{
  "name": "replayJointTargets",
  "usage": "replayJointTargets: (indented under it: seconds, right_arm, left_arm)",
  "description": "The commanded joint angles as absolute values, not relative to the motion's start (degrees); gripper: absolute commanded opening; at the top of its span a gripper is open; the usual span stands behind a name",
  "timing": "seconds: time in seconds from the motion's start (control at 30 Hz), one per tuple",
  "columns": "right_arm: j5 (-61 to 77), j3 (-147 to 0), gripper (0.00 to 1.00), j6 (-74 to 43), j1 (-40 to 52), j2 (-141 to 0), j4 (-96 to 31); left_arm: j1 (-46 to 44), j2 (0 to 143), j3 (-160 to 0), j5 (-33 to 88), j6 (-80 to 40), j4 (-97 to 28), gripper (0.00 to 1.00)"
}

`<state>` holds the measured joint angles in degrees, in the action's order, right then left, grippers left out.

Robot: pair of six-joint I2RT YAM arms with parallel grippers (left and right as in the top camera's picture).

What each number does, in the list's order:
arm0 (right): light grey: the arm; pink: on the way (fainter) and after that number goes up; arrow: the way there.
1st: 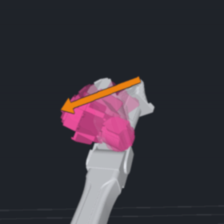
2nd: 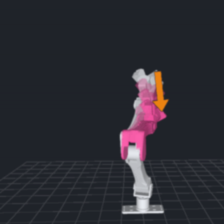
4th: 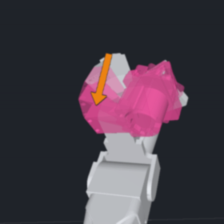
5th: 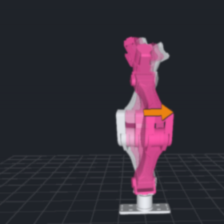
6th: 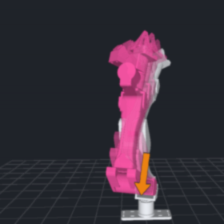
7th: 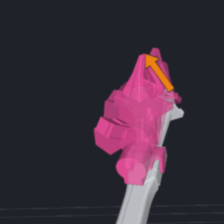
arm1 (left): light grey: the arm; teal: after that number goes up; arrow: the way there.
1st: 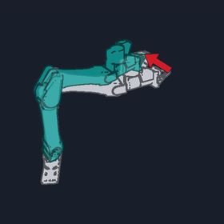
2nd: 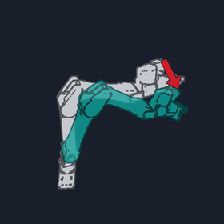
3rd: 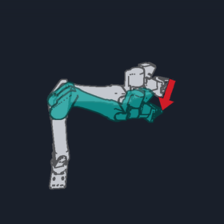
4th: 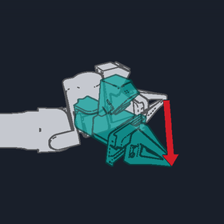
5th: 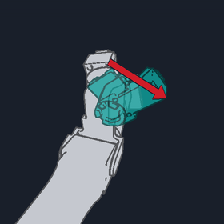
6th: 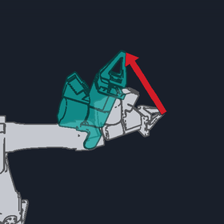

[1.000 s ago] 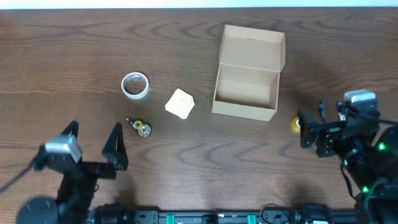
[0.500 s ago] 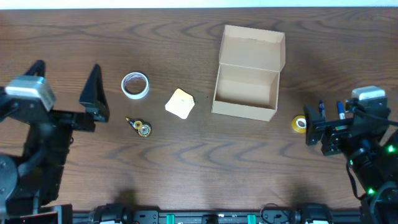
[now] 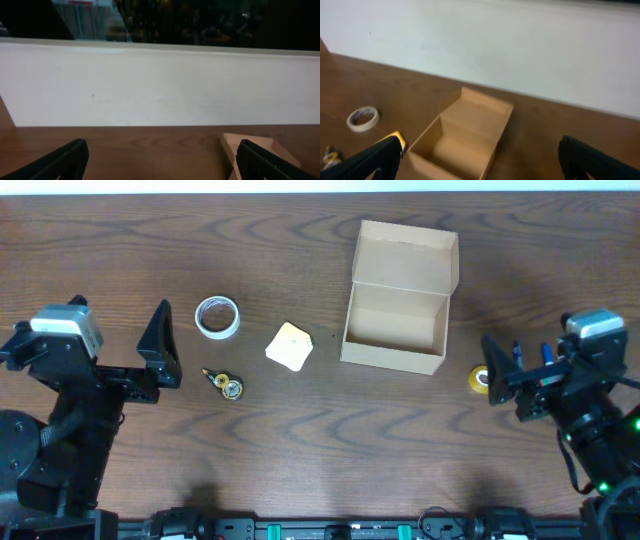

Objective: Pack container
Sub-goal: 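Open both grippers and raise both arms up from rest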

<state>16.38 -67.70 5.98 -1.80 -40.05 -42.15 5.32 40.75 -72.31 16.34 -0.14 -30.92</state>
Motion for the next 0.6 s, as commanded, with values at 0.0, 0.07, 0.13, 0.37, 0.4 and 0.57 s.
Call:
replayJointTargets:
  seconds: [0.0, 0.07, 0.13, 0.37, 0.4, 0.57]
  right_arm:
    - [16.8, -68.7, 0.99, 10.0, -2.1, -40.1, -39.5]
    - [17.0, -68.7, 0.99, 9.9, -2.1, -40.3, -37.2]
    - [17.0, -68.7, 0.99, 9.9, -2.0, -40.7, -35.4]
    - [19.4, -68.6, 0.99, 9.9, 0.7, -40.6, -36.2]
    - [19.2, -68.6, 0.99, 10.0, 1.3, -40.6, -36.4]
    - [17.4, -68.6, 0.99, 9.9, 5.3, -40.8, -40.6]
  left_arm:
    - [4.5, 40.5, -73.3, 17.2, -0.6, -31.8, 0.95]
    - [4.1, 40.3, -73.3, 17.7, -0.6, -32.7, 0.95]
    - [3.7, 40.1, -73.3, 17.6, -0.6, -34.0, 0.95]
    - [3.7, 39.9, -74.3, 17.4, -0.6, -38.9, 0.95]
    - [3.7, 39.9, -74.5, 17.4, -0.6, -38.9, 0.95]
    - [3.7, 39.9, -77.0, 17.5, 0.1, -40.8, 0.95]
